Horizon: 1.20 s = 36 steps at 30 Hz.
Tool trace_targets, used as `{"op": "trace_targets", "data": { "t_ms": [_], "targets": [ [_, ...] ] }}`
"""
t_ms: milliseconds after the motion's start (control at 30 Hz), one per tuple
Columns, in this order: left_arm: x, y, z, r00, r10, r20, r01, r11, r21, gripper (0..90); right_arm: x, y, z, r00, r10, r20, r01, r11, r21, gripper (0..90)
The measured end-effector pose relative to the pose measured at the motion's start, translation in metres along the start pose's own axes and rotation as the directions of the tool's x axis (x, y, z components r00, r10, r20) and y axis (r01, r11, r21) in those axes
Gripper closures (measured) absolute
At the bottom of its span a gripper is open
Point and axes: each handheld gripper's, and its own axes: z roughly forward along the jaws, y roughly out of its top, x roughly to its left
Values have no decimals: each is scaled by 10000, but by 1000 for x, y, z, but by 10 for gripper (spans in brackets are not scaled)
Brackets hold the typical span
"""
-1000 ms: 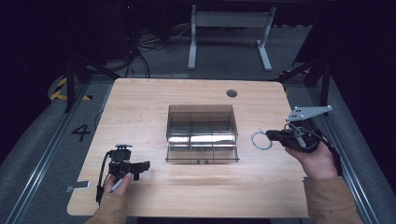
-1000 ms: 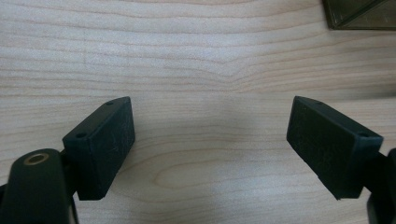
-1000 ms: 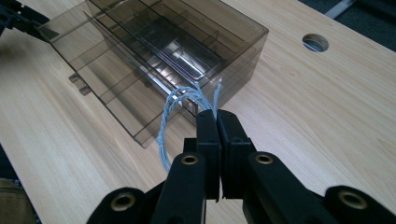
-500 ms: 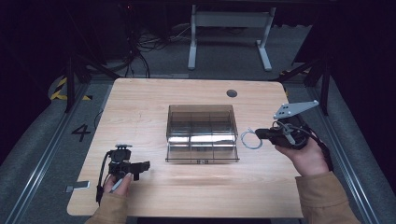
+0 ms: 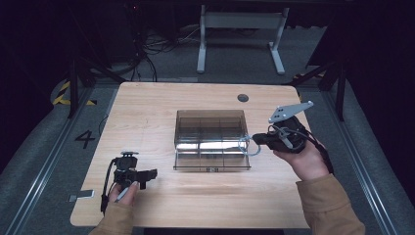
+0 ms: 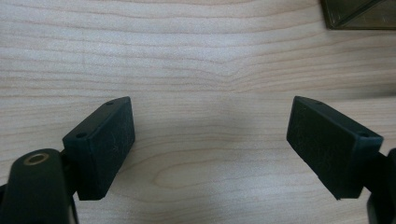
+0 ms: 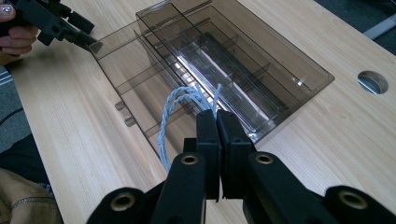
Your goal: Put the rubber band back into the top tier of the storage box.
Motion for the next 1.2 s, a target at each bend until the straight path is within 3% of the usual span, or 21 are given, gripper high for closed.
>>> {"op": "trace_targets", "data": {
  "t_ms": [567, 1200],
  "targets": [
    [0, 0, 0, 10000, 14, 18, -14, 10000, -14, 160, 10, 21, 19, 9983, -436, -375, 440, 9990, 96, 887],
    [0, 0, -1, 10000, 29, 47, -28, 10000, -10, 160, 18, 38, 42, 9935, -872, -739, 913, 9943, 545, 886]
  ]
}}
